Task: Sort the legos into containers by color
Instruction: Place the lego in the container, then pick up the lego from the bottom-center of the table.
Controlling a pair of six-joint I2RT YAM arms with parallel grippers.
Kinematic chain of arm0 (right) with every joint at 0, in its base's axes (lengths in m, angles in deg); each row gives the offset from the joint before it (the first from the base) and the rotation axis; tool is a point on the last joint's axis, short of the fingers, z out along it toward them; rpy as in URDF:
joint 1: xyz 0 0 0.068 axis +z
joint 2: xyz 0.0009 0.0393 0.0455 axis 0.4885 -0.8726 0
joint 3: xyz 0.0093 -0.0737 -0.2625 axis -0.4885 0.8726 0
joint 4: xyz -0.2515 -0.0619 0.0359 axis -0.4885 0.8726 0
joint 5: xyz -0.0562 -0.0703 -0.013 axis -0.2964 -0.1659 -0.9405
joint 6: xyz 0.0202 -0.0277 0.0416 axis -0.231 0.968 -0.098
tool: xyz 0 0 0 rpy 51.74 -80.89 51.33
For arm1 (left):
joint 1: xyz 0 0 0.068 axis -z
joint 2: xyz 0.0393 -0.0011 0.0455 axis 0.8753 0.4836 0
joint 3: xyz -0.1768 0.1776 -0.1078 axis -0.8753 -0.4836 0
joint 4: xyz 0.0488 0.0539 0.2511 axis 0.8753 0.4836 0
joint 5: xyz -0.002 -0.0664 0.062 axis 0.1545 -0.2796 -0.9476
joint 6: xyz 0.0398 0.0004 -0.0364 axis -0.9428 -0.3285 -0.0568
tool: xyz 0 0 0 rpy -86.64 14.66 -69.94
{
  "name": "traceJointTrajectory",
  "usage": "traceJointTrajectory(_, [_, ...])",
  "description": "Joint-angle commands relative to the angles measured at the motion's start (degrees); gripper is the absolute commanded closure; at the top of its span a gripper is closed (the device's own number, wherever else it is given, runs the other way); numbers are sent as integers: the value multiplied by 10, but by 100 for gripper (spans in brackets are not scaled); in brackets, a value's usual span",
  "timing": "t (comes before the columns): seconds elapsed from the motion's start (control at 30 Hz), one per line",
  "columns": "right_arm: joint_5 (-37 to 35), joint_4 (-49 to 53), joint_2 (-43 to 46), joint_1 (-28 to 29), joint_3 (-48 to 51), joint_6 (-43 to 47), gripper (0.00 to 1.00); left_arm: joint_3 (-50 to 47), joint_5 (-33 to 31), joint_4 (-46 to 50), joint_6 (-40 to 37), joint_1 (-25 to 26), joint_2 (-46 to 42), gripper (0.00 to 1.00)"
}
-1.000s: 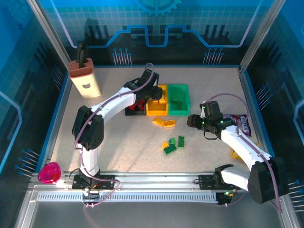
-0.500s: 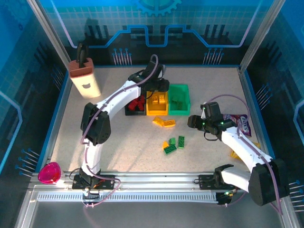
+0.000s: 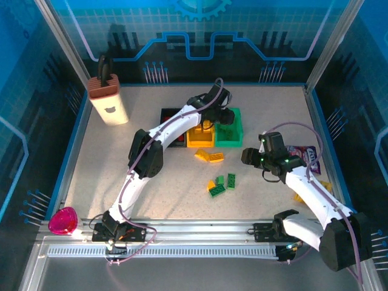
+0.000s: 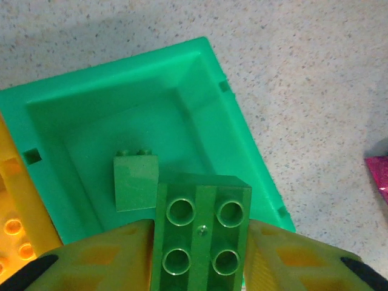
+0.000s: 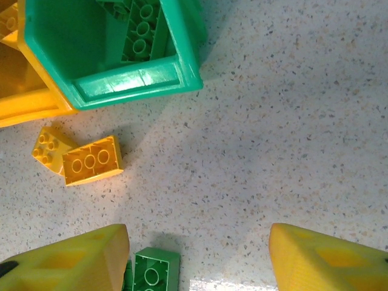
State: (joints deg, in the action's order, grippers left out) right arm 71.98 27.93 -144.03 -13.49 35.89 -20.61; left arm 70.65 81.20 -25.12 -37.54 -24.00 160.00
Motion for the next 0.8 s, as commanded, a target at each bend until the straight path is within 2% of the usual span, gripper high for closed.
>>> traceJointTrajectory(0.0, [4, 15, 8, 16, 13, -12, 36, 34, 23, 24, 4, 4, 16, 54])
traceJointTrajectory(0.07, [-1, 17, 9, 25, 17, -14, 33, 56, 28, 43, 4, 4, 18, 35])
traceJointTrajectory(0.13, [-3, 18, 8, 33, 21, -15, 30, 71, 24, 49, -5, 4, 9, 25])
traceJointTrajectory(0.3, [-14, 44, 0, 67, 13, -15, 28, 50, 16, 59, -15, 4, -45, 23])
traceJointTrajectory(0.4, [-28, 55, -1, 100, 16, -26, 29, -75, 18, -7, -7, 7, -128, 24])
traceJointTrajectory(0.57, [-44, 50, -22, 147, 31, -57, 30, -340, 3, -153, 19, 7, -293, 24])
traceJointTrajectory(0.77, [-57, 30, -80, 179, 23, -78, 33, -530, -14, -216, 52, 8, -409, 25])
